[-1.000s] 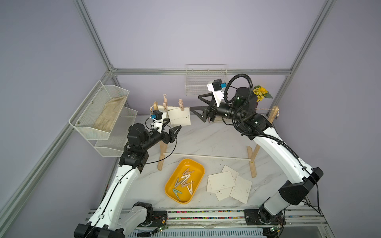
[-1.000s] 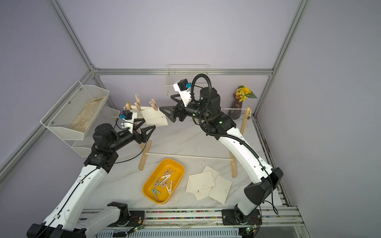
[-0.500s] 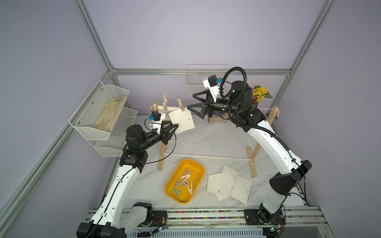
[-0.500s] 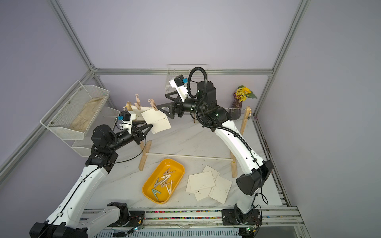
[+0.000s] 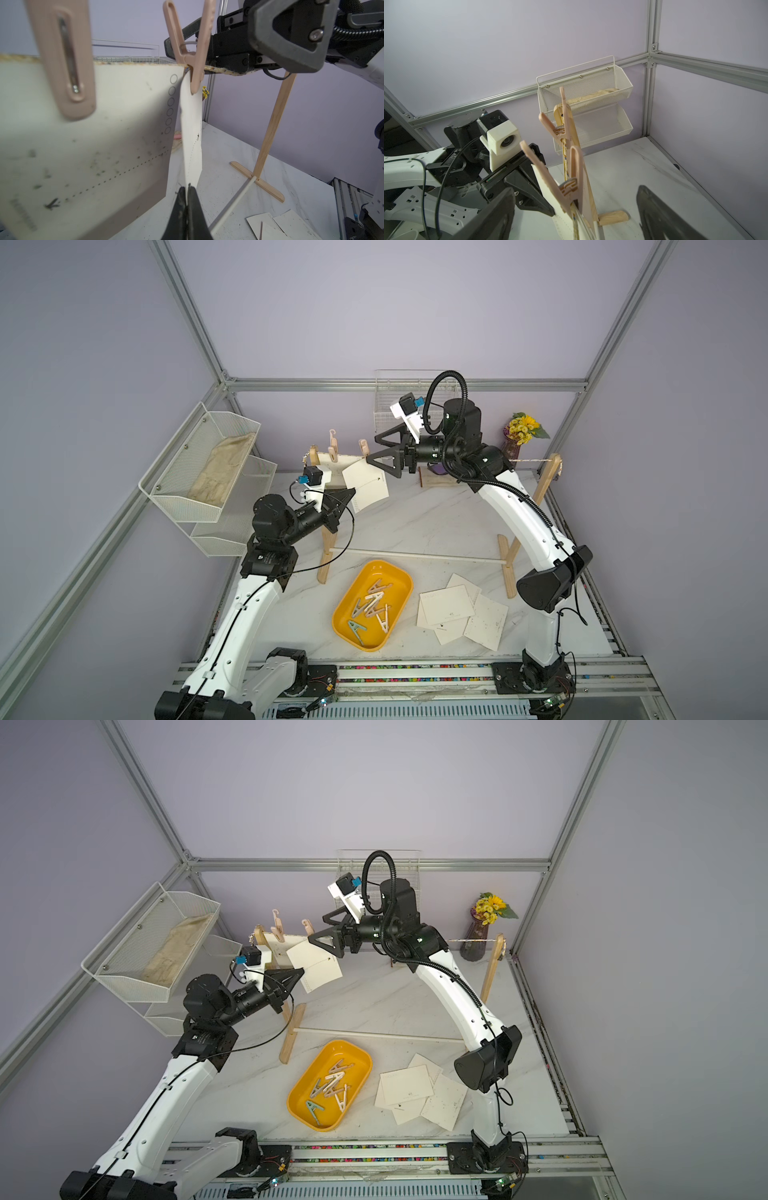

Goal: Remove the postcards from the strings
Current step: Remove the clamp from the clothesline.

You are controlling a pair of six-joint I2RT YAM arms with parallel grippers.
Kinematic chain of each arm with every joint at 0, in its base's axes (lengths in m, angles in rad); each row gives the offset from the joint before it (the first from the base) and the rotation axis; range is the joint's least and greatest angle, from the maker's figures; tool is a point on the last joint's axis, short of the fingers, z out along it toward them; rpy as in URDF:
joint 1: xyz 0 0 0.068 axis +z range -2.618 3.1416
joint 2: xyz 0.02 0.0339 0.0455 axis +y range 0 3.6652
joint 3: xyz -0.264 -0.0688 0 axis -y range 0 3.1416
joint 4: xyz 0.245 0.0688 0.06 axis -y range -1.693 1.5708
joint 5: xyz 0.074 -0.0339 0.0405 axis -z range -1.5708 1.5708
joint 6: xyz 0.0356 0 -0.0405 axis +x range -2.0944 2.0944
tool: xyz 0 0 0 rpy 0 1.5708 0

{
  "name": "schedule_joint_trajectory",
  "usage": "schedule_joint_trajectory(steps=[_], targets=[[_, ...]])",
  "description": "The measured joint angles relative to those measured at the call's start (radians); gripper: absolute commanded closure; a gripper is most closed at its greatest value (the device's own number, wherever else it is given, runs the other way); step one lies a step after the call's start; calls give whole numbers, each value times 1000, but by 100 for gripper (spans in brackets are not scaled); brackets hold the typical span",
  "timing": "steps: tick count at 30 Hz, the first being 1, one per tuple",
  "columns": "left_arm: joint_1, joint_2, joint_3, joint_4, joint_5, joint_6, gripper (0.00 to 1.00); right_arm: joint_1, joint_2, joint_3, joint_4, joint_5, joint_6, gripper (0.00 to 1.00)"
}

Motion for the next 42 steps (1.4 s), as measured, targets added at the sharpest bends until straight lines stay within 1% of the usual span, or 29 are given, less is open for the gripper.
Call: schedule_joint_trajectory(steps=[4, 7, 8, 11, 21, 24, 28, 29, 30, 31, 34, 35, 38, 42], targets=[[0, 0, 0, 11, 2, -17, 100, 0, 37, 69, -5, -50, -10, 16], [0, 0, 0, 13, 4, -25, 100, 0, 56, 89, -5, -78, -11, 21], [0, 0, 0, 13, 4, -27, 100, 1, 60, 90, -6, -84, -12, 24], [0, 2, 0, 13, 8, -35, 100, 2, 71, 91, -6, -102, -15, 31], [0, 19, 0, 16, 12, -64, 100, 27, 77, 91, 33, -135, -22, 40], [2, 19, 0, 16, 14, -70, 100, 40, 85, 91, 52, -146, -26, 46], [5, 19, 0, 16, 15, -71, 100, 50, 101, 91, 66, -150, -29, 47], [5, 19, 0, 15, 16, -71, 100, 51, 103, 91, 69, -150, -29, 46], [5, 19, 0, 15, 18, -71, 100, 51, 106, 91, 71, -150, -29, 39], [5, 19, 0, 15, 18, -71, 100, 52, 107, 91, 71, -148, -31, 37], [5, 19, 0, 15, 19, -72, 100, 54, 107, 91, 74, -140, -38, 37], [5, 19, 0, 16, 20, -73, 100, 54, 107, 91, 76, -138, -38, 39], [5, 20, 0, 16, 23, -78, 100, 54, 107, 91, 80, -132, -41, 48], [5, 20, 0, 18, 24, -88, 100, 54, 107, 89, 107, -127, -35, 54]])
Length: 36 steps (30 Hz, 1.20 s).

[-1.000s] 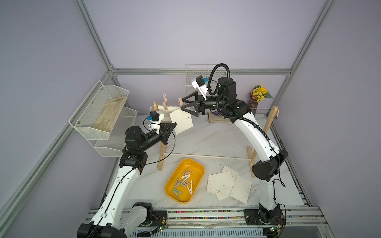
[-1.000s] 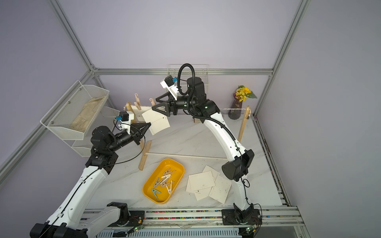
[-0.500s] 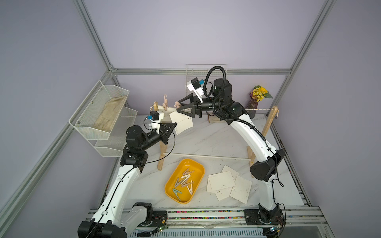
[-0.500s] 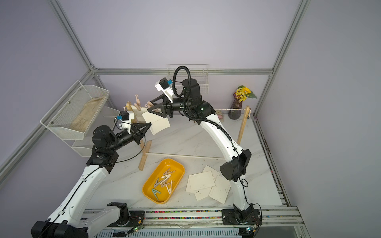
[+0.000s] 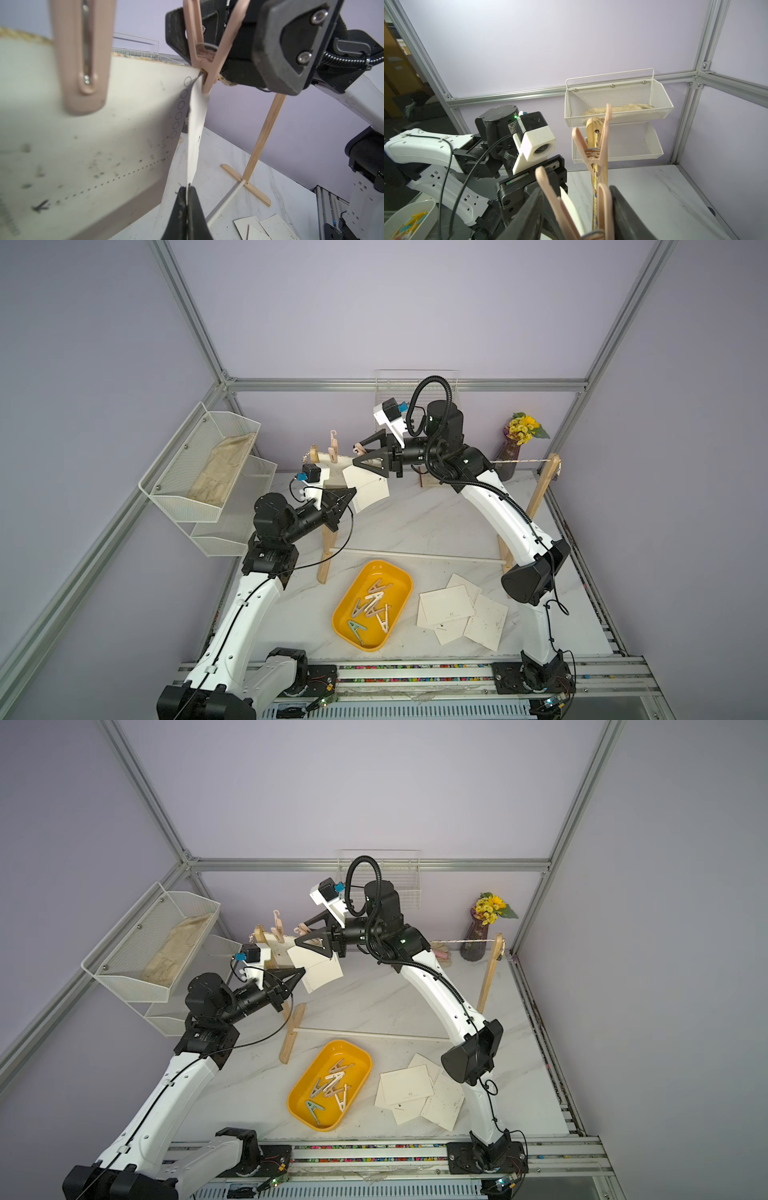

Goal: Remove the postcards from the strings
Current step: Remove the clamp from the clothesline.

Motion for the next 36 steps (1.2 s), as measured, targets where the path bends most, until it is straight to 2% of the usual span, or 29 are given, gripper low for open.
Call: schedule_joint_trajectory(steps=[7, 14, 18, 23, 30, 33, 36], targets=[[0, 0, 0, 6, 9, -9, 100, 0, 0, -15, 43, 5, 6, 67], [-1, 0, -2, 27, 42, -32, 100, 0, 0, -16, 84, 12, 14, 75], [-17, -4, -20, 40, 73, -34, 100, 0, -1, -18, 117, 29, 25, 75], [-73, -4, -24, 10, 118, -14, 100, 0, -13, -37, 171, 68, 26, 74], [-190, 18, -22, -140, 160, 111, 100, 6, -72, -54, 195, 171, -18, 71], [-245, 41, -21, -221, 159, 161, 100, 6, -162, -109, 194, 234, -59, 70], [-302, 60, -13, -286, 155, 194, 100, 6, -324, -251, 212, 294, -93, 69]])
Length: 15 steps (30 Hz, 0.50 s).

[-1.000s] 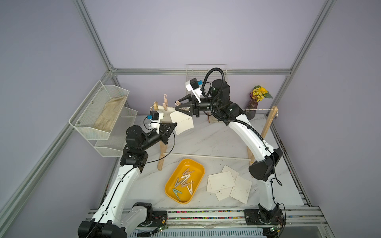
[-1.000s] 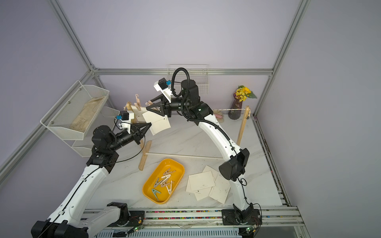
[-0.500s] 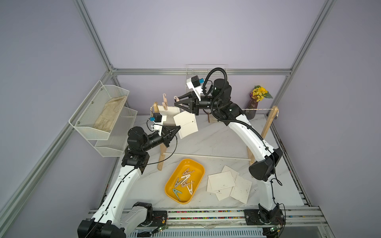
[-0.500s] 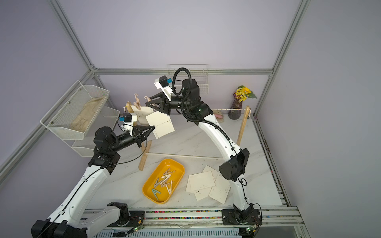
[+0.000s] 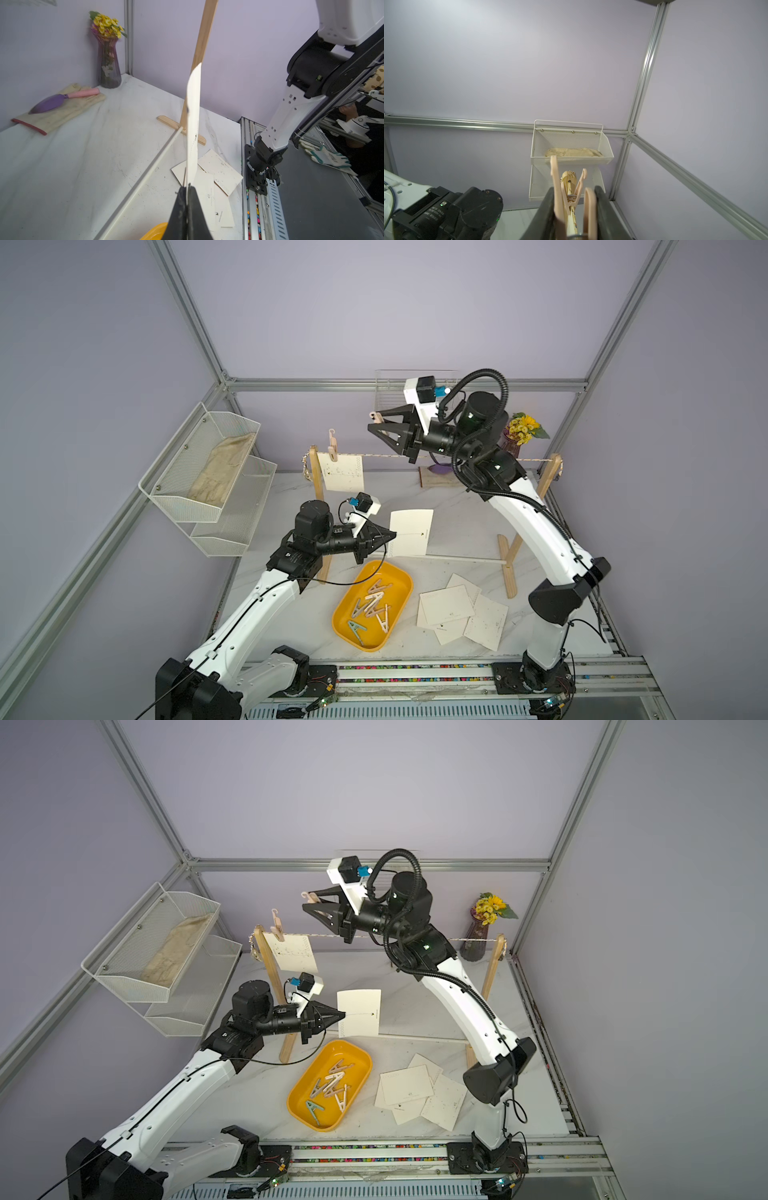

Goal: Remove the postcards from the strings
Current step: Remove the clamp from the clothesline, then place the postcard on the postcard.

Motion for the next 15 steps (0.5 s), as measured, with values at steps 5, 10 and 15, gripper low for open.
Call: schedule_joint_trajectory(steps=[5, 10, 15], targets=[[-122, 55, 59, -68, -19, 37, 100, 2, -363, -361, 88, 85, -27, 68], [-256, 181, 142, -116, -22, 46, 100, 5, -611, -587, 127, 166, -37, 68], [-355, 383, 219, -178, 55, 43, 100, 5, -723, -703, 129, 233, -40, 68]])
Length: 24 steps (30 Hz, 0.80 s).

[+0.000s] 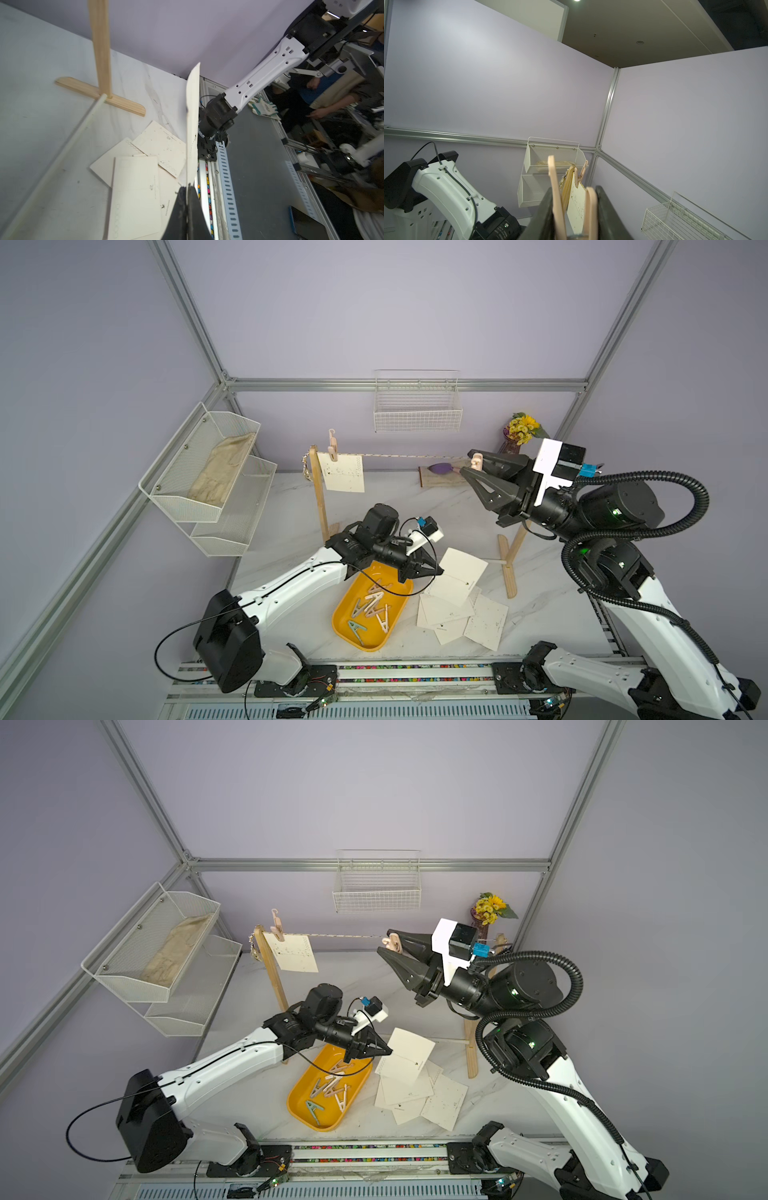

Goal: Remove the postcards from the strings
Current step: Place the postcard on the postcard.

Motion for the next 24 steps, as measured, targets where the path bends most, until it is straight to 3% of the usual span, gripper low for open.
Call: schedule_joint_trajectory(steps=[3, 10, 16, 24], targets=[[-32, 123, 29, -26, 32, -29, 100, 0, -15, -32, -4, 23, -1, 68], [-53, 283, 63, -93, -14, -133, 100, 0, -34, -59, -20, 47, -18, 68], [-53, 324, 92, -136, -87, -183, 80, 0, -60, -71, -21, 53, -34, 68], [-53, 348, 168, -261, -172, -162, 74, 0, -54, -71, -23, 59, -45, 68]])
